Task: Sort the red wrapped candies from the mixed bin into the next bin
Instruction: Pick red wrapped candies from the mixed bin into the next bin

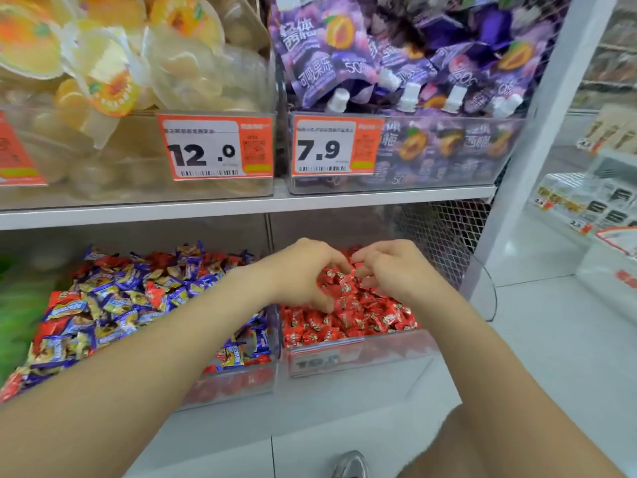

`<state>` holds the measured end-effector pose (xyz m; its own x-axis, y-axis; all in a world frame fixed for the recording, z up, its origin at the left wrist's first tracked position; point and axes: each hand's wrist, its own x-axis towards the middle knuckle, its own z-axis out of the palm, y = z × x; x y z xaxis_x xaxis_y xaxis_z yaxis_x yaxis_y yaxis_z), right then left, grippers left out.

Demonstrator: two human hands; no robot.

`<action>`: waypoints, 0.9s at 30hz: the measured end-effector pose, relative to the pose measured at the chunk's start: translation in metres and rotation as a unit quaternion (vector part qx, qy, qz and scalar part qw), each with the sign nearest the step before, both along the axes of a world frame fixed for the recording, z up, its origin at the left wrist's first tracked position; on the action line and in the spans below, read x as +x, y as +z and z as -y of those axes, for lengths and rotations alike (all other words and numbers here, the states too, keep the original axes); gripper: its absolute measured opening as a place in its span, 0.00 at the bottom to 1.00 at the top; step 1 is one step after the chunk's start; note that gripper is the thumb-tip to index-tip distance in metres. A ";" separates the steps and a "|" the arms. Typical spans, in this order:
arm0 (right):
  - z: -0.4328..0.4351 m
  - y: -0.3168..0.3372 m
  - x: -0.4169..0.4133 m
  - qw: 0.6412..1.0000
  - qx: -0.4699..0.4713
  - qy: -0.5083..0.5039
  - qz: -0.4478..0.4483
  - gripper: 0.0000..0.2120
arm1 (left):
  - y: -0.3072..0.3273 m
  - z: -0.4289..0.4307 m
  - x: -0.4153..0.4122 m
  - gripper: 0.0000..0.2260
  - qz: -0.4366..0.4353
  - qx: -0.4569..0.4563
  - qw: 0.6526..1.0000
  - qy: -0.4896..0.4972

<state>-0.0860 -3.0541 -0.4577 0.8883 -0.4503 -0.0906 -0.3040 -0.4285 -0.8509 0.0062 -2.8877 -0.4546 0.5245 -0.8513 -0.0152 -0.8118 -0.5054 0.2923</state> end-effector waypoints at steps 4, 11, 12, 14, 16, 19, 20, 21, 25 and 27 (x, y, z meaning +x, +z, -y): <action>-0.003 0.006 0.002 1.000 -0.025 -0.001 0.001 0.13 | 0.015 -0.020 -0.004 0.20 -0.098 -0.125 0.987 -0.019; -0.073 0.016 0.001 0.984 -0.098 0.116 0.091 0.12 | 0.006 -0.113 -0.020 0.09 0.000 -0.253 0.957 0.139; -0.091 0.016 0.002 0.974 -0.115 0.168 0.097 0.13 | 0.003 -0.128 -0.018 0.08 0.020 -0.214 0.965 0.151; -0.127 0.012 0.008 0.937 -0.172 0.293 0.077 0.13 | 0.002 -0.157 -0.012 0.07 0.009 -0.098 0.981 0.168; -0.152 0.001 0.022 0.879 -0.268 0.392 0.039 0.12 | 0.001 -0.184 -0.009 0.06 0.007 0.031 0.981 0.191; -0.171 -0.012 0.046 0.822 -0.375 0.428 -0.005 0.06 | -0.014 -0.218 -0.007 0.07 0.103 0.122 0.951 0.263; -0.175 -0.015 0.054 0.819 -0.391 0.421 -0.010 0.06 | -0.019 -0.226 -0.006 0.09 0.124 0.128 0.940 0.292; -0.179 -0.018 0.062 0.816 -0.400 0.417 -0.017 0.07 | -0.024 -0.233 -0.004 0.11 0.125 0.133 0.931 0.317; -0.201 -0.028 0.081 0.801 -0.402 0.436 -0.083 0.16 | -0.031 -0.246 0.005 0.15 0.000 0.098 0.952 0.291; -0.210 -0.034 0.083 0.784 -0.450 0.418 -0.091 0.20 | -0.027 -0.243 0.006 0.17 -0.081 0.061 0.968 0.228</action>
<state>-0.0028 -2.8440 -0.4912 0.9162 0.3282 -0.2297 0.3219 -0.9445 -0.0656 0.0124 -2.6442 -0.4816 0.8280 -0.5175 -0.2159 -0.4435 -0.8400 0.3125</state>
